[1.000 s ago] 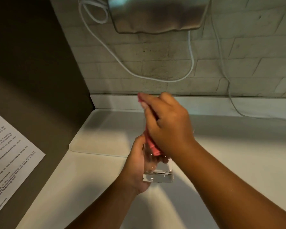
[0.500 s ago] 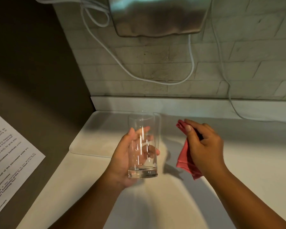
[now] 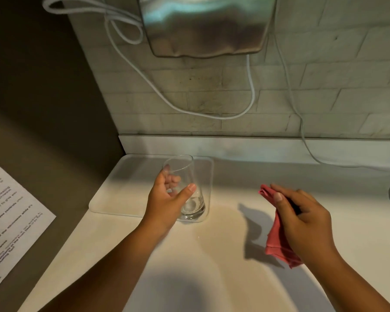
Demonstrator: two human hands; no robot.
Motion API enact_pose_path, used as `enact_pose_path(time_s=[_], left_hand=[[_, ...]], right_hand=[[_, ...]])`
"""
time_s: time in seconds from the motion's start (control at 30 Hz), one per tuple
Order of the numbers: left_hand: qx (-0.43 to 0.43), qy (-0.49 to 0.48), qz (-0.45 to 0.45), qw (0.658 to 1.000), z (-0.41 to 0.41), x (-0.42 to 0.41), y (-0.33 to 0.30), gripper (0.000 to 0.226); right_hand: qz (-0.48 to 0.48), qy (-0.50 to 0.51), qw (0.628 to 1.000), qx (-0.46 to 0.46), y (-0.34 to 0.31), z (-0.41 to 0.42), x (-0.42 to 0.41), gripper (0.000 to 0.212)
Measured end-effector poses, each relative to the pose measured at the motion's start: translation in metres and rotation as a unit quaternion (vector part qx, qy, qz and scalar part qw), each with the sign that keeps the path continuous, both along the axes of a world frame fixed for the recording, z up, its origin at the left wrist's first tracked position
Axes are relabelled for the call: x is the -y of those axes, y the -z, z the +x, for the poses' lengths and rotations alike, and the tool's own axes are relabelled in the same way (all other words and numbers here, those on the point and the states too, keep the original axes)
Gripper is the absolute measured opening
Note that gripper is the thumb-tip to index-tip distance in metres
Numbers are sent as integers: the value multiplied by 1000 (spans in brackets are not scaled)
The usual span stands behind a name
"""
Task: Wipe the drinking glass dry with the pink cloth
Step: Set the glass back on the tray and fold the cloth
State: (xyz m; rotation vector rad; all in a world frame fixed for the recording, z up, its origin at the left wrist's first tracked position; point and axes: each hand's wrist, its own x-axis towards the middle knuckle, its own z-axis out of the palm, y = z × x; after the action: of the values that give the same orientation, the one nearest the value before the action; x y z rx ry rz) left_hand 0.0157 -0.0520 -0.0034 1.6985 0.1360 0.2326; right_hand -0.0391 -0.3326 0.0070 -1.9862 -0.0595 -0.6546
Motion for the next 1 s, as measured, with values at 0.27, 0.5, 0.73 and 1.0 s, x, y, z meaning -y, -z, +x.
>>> enact_pose_path(time_s=[0.27, 0.5, 0.73, 1.0], left_hand=[[-19, 13, 12, 1000, 13, -2, 4, 69], [-68, 55, 47, 995, 16, -1, 9, 91], [-36, -87, 94, 991, -16, -6, -2, 87], [112, 152, 220, 957, -61, 71, -22, 48]], right_hand=[[-1, 2, 1000, -11, 1, -8, 8, 24], [1, -8, 1000, -10, -1, -9, 8, 26], [2, -56, 998, -18, -7, -6, 14, 27], [39, -216, 970, -107, -31, 0, 21, 27]])
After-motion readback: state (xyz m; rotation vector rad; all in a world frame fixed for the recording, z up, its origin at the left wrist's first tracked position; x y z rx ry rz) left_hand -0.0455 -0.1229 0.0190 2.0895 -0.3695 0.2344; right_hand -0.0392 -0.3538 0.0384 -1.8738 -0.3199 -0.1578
